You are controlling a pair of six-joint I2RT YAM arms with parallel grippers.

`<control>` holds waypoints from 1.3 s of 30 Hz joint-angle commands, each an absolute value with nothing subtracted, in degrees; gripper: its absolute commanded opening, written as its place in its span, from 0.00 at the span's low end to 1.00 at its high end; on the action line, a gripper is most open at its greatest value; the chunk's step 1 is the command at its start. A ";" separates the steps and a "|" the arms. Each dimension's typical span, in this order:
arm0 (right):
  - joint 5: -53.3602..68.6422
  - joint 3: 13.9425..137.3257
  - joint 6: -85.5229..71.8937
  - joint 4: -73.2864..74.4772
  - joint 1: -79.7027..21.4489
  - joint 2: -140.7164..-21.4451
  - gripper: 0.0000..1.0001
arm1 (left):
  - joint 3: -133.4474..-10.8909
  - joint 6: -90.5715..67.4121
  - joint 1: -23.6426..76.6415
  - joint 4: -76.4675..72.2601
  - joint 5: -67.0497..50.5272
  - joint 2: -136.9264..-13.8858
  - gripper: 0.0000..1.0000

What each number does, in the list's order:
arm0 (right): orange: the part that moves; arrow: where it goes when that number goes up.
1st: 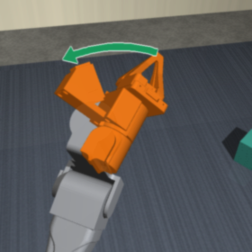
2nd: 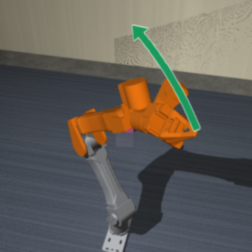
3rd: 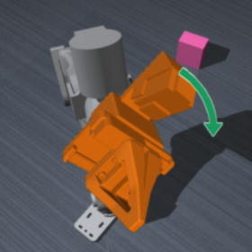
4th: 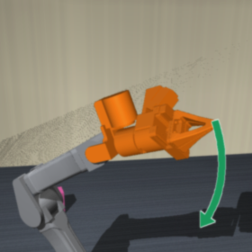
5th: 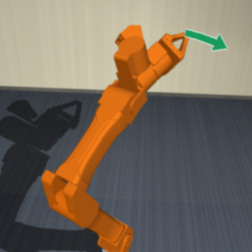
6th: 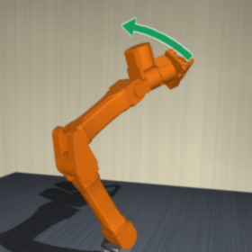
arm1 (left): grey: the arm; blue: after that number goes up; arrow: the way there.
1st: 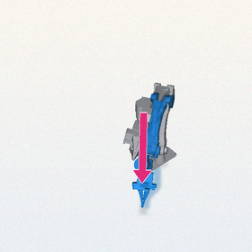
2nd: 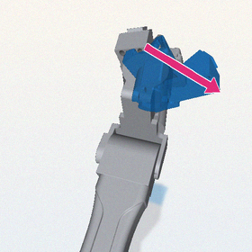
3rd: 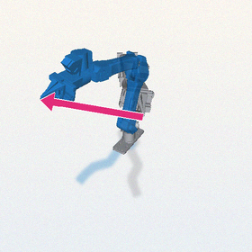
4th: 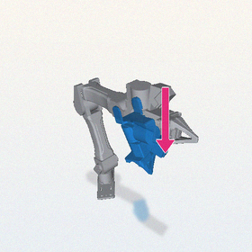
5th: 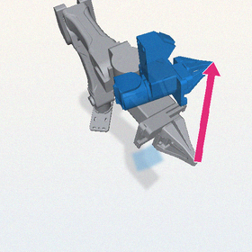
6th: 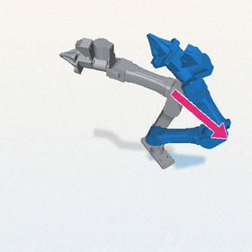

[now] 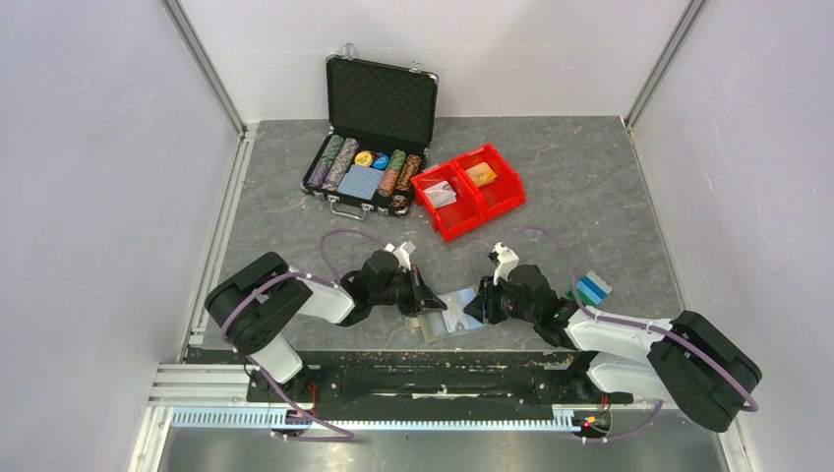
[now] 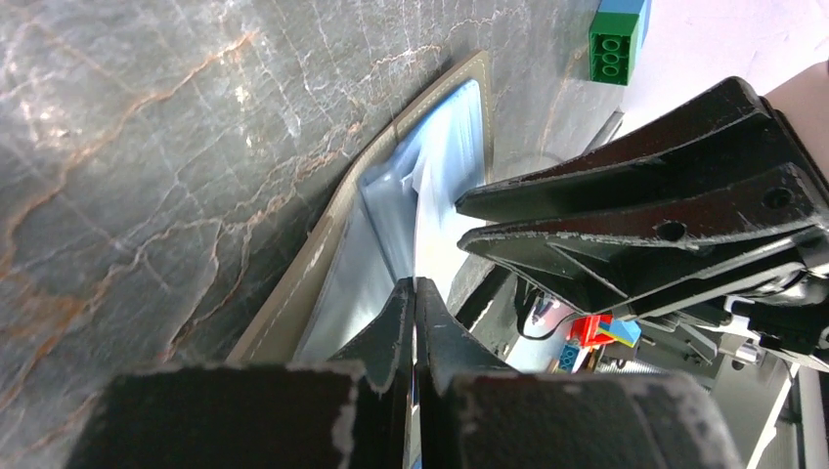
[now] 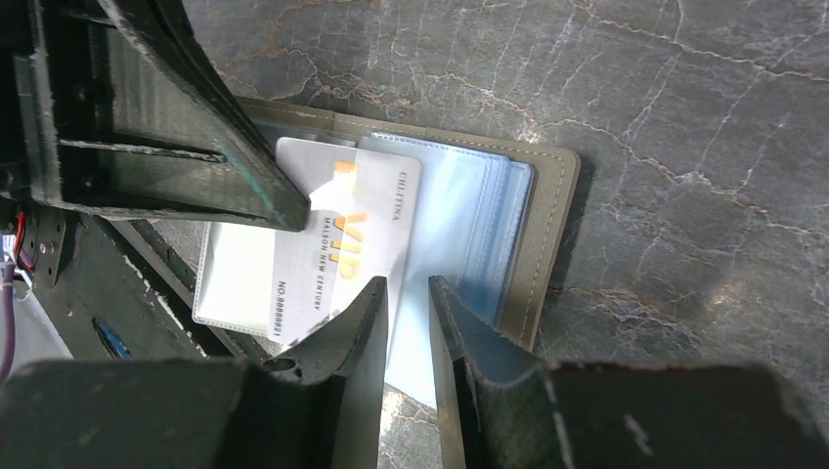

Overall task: Take the credit cards out of the card holder
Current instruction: Remove the credit card from the card holder, then place the credit card in the storage box.

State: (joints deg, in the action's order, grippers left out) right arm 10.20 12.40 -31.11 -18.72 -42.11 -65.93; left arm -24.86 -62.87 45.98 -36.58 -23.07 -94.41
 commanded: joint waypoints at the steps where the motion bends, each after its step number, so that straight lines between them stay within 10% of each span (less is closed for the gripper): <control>1: 7.35 13.53 -29.71 -14.61 -41.27 -66.11 0.25 | -23.38 -63.57 45.29 -32.62 -23.15 -89.43 0.02; 11: 8.64 16.23 -28.35 -12.93 -40.72 -63.80 0.27 | -22.87 -60.29 44.47 -22.72 -19.47 -79.37 0.02; 28: 26.67 14.80 -33.44 -30.01 -40.68 -51.83 0.58 | -26.70 -50.44 44.21 -12.12 -17.54 -54.53 0.02; 39: 33.67 8.99 -43.82 -50.53 -40.61 -55.64 0.49 | -22.46 -54.14 44.23 -20.80 -20.83 -50.88 0.02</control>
